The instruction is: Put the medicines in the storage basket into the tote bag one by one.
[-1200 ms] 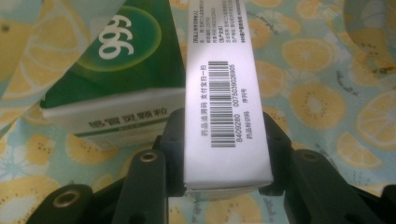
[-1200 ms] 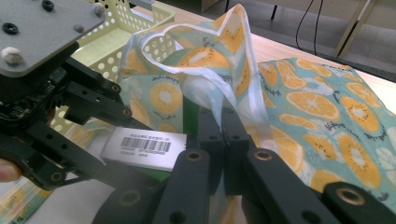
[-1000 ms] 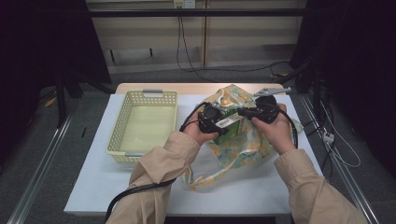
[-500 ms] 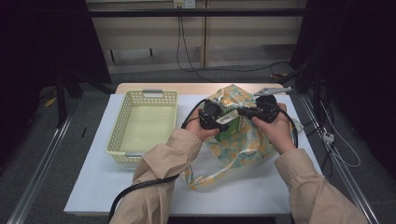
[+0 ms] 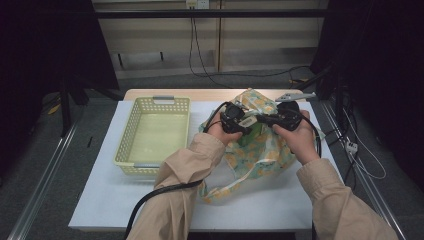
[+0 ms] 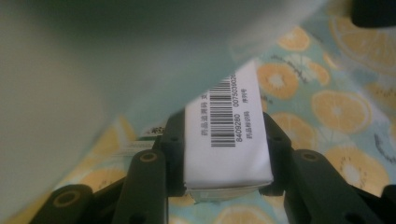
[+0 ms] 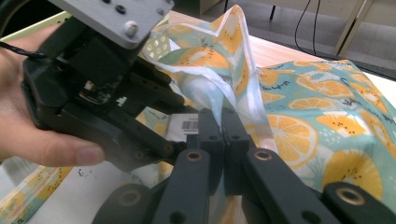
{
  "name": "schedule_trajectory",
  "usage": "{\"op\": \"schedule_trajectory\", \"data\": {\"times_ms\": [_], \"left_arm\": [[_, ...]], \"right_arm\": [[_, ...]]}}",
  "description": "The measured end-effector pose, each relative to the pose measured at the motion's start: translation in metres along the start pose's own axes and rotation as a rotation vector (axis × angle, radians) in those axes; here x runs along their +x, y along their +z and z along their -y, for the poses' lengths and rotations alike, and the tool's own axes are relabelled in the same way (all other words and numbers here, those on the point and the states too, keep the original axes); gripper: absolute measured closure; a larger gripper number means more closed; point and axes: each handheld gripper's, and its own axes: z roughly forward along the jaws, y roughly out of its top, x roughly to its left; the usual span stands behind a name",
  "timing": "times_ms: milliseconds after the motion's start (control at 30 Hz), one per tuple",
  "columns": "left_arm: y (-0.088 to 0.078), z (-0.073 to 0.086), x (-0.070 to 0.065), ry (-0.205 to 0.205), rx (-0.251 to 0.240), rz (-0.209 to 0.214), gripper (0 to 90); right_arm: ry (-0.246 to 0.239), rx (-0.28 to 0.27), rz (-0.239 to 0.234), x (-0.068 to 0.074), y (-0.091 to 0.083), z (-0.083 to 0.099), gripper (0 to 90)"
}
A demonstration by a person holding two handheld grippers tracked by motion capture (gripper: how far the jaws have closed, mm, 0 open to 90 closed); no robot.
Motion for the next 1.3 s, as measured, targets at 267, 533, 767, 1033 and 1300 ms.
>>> {"op": "schedule_trajectory", "data": {"times_ms": [267,533,767,1033,1300], "left_arm": [[-0.008,0.008,-0.004,-0.028,0.011,0.017,28.8],[-0.038,0.029,-0.013,-0.036,-0.002,-0.012,17.7],[-0.059,0.049,-0.021,-0.035,-0.019,0.047,15.0],[-0.069,0.073,-0.028,-0.02,0.01,0.038,13.8],[-0.06,0.087,-0.027,-0.047,0.045,-0.021,13.5]], "right_arm": [[0.006,0.001,0.004,-0.004,0.0,0.004,89.6],[0.003,0.012,0.003,-0.001,0.003,0.011,89.6],[-0.006,0.021,0.004,0.004,0.006,0.013,89.6],[-0.004,0.03,0.021,0.002,0.006,0.017,89.6],[-0.001,0.031,0.029,0.0,0.004,0.018,89.6]]}}
